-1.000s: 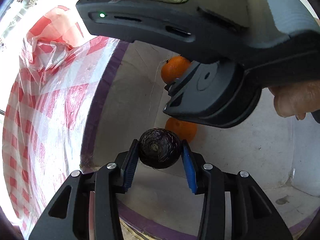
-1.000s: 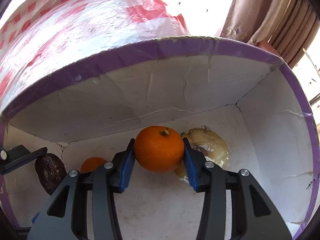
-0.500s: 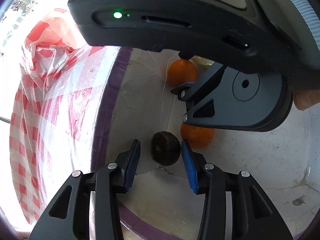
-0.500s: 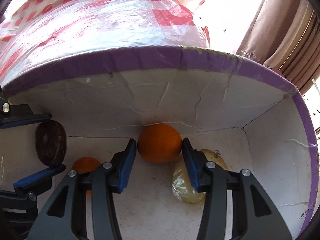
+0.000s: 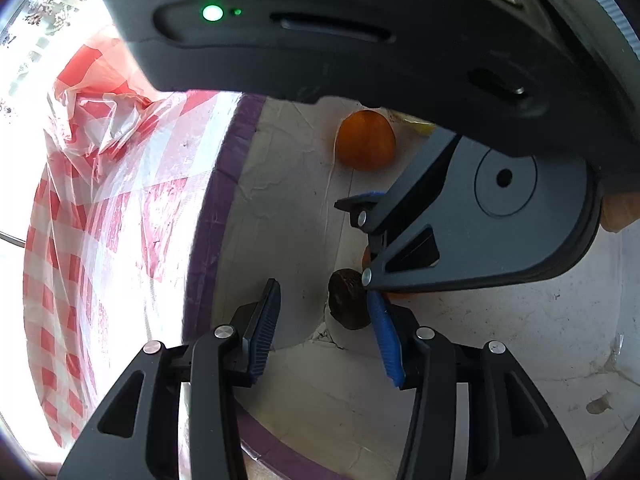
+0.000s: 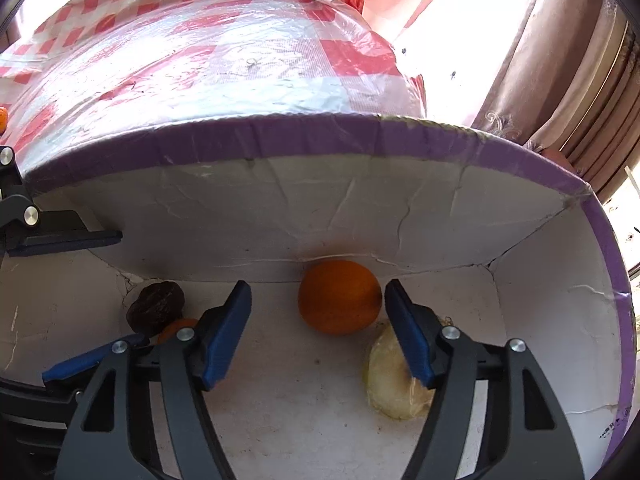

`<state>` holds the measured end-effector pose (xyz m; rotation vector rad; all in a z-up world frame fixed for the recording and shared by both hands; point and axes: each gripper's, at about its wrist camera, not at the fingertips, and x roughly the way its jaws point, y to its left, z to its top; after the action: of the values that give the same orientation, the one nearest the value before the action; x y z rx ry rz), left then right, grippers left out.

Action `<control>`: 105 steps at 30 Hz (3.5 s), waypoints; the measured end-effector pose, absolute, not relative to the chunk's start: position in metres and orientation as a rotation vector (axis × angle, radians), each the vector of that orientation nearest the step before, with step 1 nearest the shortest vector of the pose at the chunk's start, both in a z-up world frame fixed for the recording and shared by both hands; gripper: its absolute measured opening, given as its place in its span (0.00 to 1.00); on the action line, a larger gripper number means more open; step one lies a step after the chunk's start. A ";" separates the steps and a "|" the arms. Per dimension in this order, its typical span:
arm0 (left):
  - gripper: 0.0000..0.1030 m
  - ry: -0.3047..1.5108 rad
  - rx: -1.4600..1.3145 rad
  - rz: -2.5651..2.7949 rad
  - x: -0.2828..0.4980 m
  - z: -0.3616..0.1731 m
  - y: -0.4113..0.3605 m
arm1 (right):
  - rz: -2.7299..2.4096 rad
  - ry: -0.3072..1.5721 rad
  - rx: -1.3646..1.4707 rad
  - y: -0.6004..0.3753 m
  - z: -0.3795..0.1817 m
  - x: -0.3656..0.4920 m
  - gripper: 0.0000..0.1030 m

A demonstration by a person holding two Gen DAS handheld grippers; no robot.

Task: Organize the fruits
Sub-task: 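Carry the plum and tangerine into the white box and open both tools, then move both tools back over the remaining fruit on the cloth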

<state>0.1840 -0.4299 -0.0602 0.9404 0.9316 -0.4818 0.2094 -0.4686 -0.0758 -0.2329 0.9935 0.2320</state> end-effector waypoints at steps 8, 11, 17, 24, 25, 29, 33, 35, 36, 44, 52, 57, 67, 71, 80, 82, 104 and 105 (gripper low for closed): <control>0.68 0.843 0.927 -0.498 0.170 -0.045 -0.425 | 0.194 0.948 -0.211 -0.476 -0.056 0.215 0.76; 0.71 0.804 0.910 -0.492 0.165 -0.037 -0.422 | 0.173 0.918 -0.189 -0.482 -0.046 0.215 0.77; 0.75 0.744 0.876 -0.474 0.158 -0.024 -0.414 | 0.159 0.837 -0.153 -0.490 -0.024 0.212 0.79; 0.86 0.664 0.753 -0.413 0.160 0.004 -0.395 | 0.111 0.698 -0.071 -0.504 0.008 0.203 0.86; 0.86 0.660 0.728 -0.406 0.161 0.007 -0.390 | 0.095 0.674 -0.053 -0.507 0.013 0.201 0.88; 0.86 0.651 0.593 -0.364 0.164 0.028 -0.371 | 0.032 0.601 0.021 -0.517 0.033 0.193 0.88; 0.86 0.618 0.446 -0.296 0.172 0.044 -0.338 | 0.001 0.556 0.096 -0.517 0.053 0.184 0.88; 0.86 0.613 0.397 -0.298 0.173 0.050 -0.324 | 0.008 0.532 0.122 -0.512 0.061 0.178 0.88; 0.86 0.612 0.380 -0.303 0.173 0.053 -0.319 | 0.014 0.525 0.127 -0.509 0.065 0.176 0.88; 0.86 0.635 0.280 -0.263 0.162 0.065 -0.280 | 0.056 0.432 0.075 -0.459 0.091 0.149 0.99; 0.87 0.639 0.120 -0.203 0.143 0.080 -0.230 | 0.079 0.437 0.067 -0.415 0.110 0.134 0.99; 0.96 0.551 0.131 -0.070 0.125 0.090 -0.201 | 0.014 0.431 -0.035 -0.381 0.111 0.129 0.99; 0.96 0.496 0.027 -0.029 0.096 0.094 -0.143 | 0.137 0.460 0.004 -0.339 0.105 0.118 0.99; 0.96 0.523 -0.060 0.016 0.088 0.091 -0.113 | 0.235 0.488 -0.006 -0.313 0.099 0.113 0.99; 0.95 0.565 -0.226 0.101 0.073 0.077 -0.061 | 0.361 0.595 -0.022 -0.269 0.077 0.116 0.99; 0.93 0.574 -0.238 0.103 0.072 0.075 -0.057 | 0.371 0.611 -0.032 -0.263 0.074 0.119 0.99; 0.55 0.771 -0.376 0.175 0.084 0.028 -0.025 | 0.506 0.805 -0.144 -0.214 0.030 0.152 0.87; 0.54 0.773 -0.371 0.175 0.085 0.028 -0.026 | 0.511 0.812 -0.139 -0.214 0.028 0.153 0.86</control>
<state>0.0849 -0.0259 0.0278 -0.3707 0.7735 0.1753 0.1531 -0.2140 0.0282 -0.1391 0.8119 0.5108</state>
